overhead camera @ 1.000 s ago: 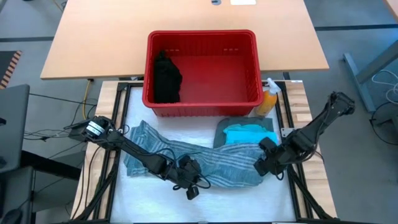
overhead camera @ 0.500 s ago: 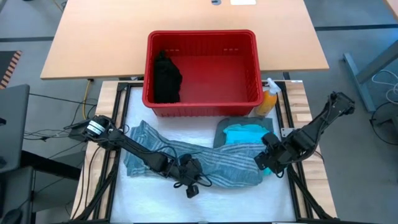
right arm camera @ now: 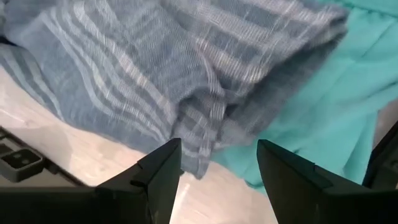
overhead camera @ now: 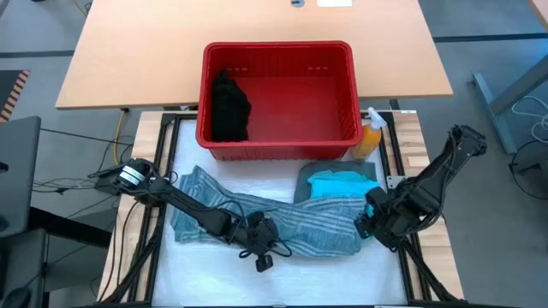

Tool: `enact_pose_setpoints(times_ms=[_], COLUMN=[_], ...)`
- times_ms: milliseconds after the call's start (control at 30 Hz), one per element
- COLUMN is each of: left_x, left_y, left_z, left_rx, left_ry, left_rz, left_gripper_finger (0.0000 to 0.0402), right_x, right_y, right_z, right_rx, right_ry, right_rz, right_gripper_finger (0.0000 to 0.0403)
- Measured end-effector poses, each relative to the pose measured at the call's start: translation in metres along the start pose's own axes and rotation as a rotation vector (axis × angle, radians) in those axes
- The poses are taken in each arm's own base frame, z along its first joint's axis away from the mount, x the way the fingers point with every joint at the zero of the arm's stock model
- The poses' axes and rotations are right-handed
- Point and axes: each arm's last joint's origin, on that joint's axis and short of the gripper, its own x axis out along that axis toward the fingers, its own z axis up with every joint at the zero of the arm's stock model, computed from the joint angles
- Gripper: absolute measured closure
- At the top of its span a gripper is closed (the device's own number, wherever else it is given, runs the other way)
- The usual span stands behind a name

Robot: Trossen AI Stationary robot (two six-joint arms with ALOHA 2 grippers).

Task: Fold Laundry from Bin
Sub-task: Fold the blue shirt

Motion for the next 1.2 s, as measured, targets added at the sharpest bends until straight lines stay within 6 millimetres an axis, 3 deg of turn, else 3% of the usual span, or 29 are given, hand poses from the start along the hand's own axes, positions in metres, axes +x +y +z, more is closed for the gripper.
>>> enact_pose_setpoints(times_ms=[200, 433, 800, 1100, 1200], left_x=[0.000, -0.002, -0.002, -0.003, -0.007], left_y=[0.000, -0.006, -0.008, -0.011, -0.011], left_z=[0.001, -0.004, -0.006, 0.000, 0.001], left_rx=[-0.006, -0.014, -0.023, 0.015, 0.049], left_ry=[-0.005, 0.002, 0.001, -0.082, -0.064], left_rz=[-0.004, -0.017, -0.018, -0.005, -0.028], left_gripper_finger=[0.0401, 0.0402, 0.0401, 0.0390, 0.0367], right_x=[0.004, 0.030, 0.024, 0.047, 0.051], right_y=[0.000, -0.005, 0.015, 0.035, 0.039], right_z=[0.006, 0.003, 0.000, 0.005, 0.009], right_rx=[-0.019, -0.010, 0.028, -0.001, -0.017], right_ry=[-0.029, -0.011, -0.101, -0.150, -0.153], right_rz=[-0.016, -0.006, 0.217, 0.201, 0.199], right_gripper_finger=[0.0163, 0.0163, 0.0163, 0.0166, 0.0199])
